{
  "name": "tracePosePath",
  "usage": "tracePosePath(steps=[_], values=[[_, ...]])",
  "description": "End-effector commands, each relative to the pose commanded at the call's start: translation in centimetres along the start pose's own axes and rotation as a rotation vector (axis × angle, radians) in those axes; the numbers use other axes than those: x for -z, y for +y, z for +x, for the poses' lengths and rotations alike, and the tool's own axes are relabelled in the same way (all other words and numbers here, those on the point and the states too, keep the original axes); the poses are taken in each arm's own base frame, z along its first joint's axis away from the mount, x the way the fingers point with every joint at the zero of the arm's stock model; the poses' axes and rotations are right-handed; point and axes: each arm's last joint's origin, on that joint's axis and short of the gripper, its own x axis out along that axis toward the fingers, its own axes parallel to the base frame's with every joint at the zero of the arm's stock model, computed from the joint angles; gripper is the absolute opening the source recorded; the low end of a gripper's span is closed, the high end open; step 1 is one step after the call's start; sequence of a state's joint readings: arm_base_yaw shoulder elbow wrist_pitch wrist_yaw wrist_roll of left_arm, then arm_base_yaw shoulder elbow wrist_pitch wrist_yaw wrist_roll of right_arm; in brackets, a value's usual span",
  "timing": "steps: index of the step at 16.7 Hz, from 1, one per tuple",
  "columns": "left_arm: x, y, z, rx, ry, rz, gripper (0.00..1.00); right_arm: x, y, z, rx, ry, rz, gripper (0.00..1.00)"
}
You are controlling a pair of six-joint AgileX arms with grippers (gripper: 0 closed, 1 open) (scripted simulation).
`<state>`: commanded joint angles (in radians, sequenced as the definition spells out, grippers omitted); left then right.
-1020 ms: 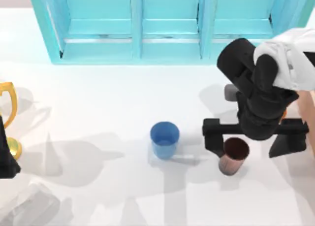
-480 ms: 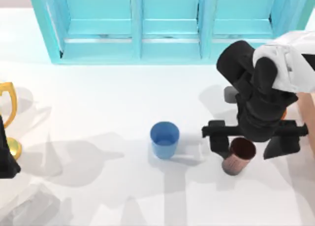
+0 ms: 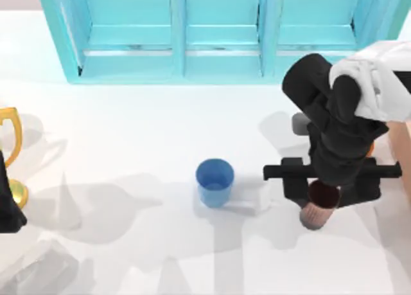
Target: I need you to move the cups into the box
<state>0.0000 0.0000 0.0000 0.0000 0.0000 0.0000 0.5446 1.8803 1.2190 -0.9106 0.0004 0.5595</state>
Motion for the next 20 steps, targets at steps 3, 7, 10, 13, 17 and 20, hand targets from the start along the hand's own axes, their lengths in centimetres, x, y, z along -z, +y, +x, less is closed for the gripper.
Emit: tracePosePath(steps=[3, 7, 10, 13, 17, 20], values=[[0.0, 0.0, 0.0, 0.000, 0.000, 0.000, 1.00, 0.0, 0.0, 0.0, 0.000, 0.000, 0.000, 0.00], [0.0, 0.0, 0.0, 0.000, 0.000, 0.000, 1.00, 0.0, 0.0, 0.0, 0.000, 0.000, 0.000, 0.00], [0.0, 0.0, 0.0, 0.000, 0.000, 0.000, 1.00, -0.1, -0.1, -0.1, -0.001, -0.001, 0.003, 0.00], [0.0, 0.0, 0.0, 0.000, 0.000, 0.000, 1.00, -0.7, -2.2, -2.3, -0.003, -0.006, 0.009, 0.00], [0.0, 0.0, 0.0, 0.000, 0.000, 0.000, 1.00, -0.7, -7.0, -6.9, 0.005, 0.013, 0.007, 0.00], [0.0, 0.0, 0.0, 0.000, 0.000, 0.000, 1.00, -0.1, -9.7, -9.7, 0.001, 0.003, 0.003, 0.00]])
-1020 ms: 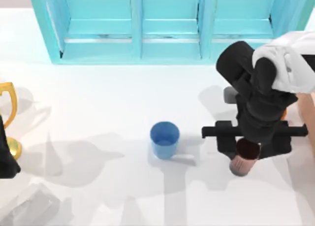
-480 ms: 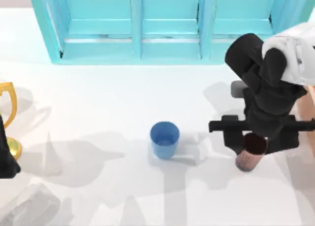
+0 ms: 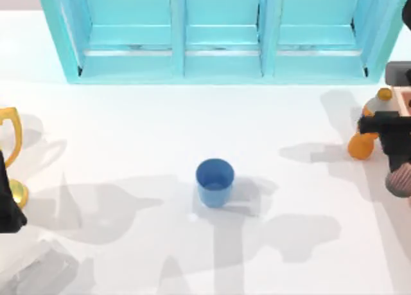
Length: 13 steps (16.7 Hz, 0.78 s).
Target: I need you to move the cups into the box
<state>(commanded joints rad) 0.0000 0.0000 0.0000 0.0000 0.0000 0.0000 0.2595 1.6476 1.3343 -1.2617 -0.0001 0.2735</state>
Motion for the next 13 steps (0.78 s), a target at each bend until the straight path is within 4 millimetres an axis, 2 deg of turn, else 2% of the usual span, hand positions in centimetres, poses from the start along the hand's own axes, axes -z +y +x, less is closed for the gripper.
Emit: tracePosePath(steps=[5, 7, 10, 13], values=[[0.0, 0.0, 0.0, 0.000, 0.000, 0.000, 1.00, 0.1, -0.3, -0.2, 0.001, 0.001, -0.002, 0.00], [0.0, 0.0, 0.0, 0.000, 0.000, 0.000, 1.00, 0.1, -1.3, -0.5, 0.002, 0.000, -0.001, 0.00], [0.0, 0.0, 0.0, 0.000, 0.000, 0.000, 1.00, 0.5, -5.0, -1.5, 0.005, -0.005, -0.001, 0.00], [0.0, 0.0, 0.0, 0.000, 0.000, 0.000, 1.00, 2.0, -10.1, -2.5, 0.015, -0.002, -0.002, 0.00]])
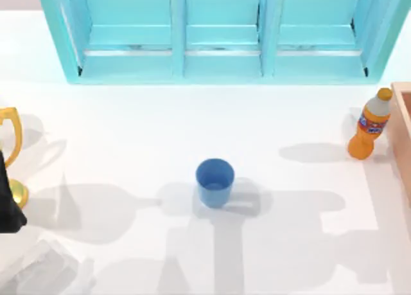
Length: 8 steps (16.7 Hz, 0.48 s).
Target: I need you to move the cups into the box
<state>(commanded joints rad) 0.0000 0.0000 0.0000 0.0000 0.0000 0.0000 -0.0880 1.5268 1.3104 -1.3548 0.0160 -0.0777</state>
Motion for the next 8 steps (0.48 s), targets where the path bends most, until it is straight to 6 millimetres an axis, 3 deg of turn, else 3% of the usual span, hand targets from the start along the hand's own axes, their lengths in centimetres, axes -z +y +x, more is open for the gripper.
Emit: tracePosePath(steps=[4, 8], values=[[0.0, 0.0, 0.0, 0.000, 0.000, 0.000, 1.00, 3.3, -5.4, -1.3, 0.013, -0.009, -0.002, 0.00], [0.0, 0.0, 0.0, 0.000, 0.000, 0.000, 1.00, 5.0, -6.9, -1.9, 0.023, -0.028, -0.001, 0.00]])
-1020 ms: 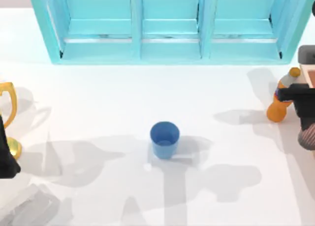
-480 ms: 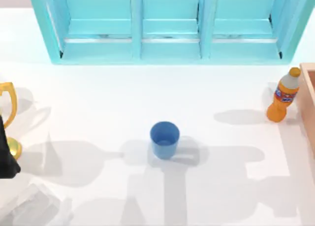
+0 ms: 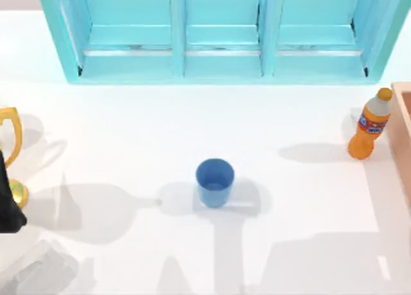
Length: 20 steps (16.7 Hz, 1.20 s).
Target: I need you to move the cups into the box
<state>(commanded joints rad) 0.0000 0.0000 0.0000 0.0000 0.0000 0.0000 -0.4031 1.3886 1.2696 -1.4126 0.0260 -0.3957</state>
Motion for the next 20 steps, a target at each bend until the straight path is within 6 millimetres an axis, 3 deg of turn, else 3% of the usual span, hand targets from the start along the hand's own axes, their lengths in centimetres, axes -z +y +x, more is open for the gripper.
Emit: tracePosePath(steps=[5, 11, 16, 20], values=[[0.0, 0.0, 0.0, 0.000, 0.000, 0.000, 1.00, -0.2, 0.0, 0.4, 0.000, -0.001, -0.003, 0.00], [0.0, 0.0, 0.0, 0.000, 0.000, 0.000, 1.00, 0.0, 0.1, 5.7, 0.000, 0.000, 0.000, 0.00], [0.0, 0.0, 0.0, 0.000, 0.000, 0.000, 1.00, 0.1, 0.1, 6.5, 0.000, 0.000, 0.000, 0.00], [0.0, 0.0, 0.0, 0.000, 0.000, 0.000, 1.00, 0.1, 0.1, 6.5, 0.000, 0.000, 0.000, 0.30]])
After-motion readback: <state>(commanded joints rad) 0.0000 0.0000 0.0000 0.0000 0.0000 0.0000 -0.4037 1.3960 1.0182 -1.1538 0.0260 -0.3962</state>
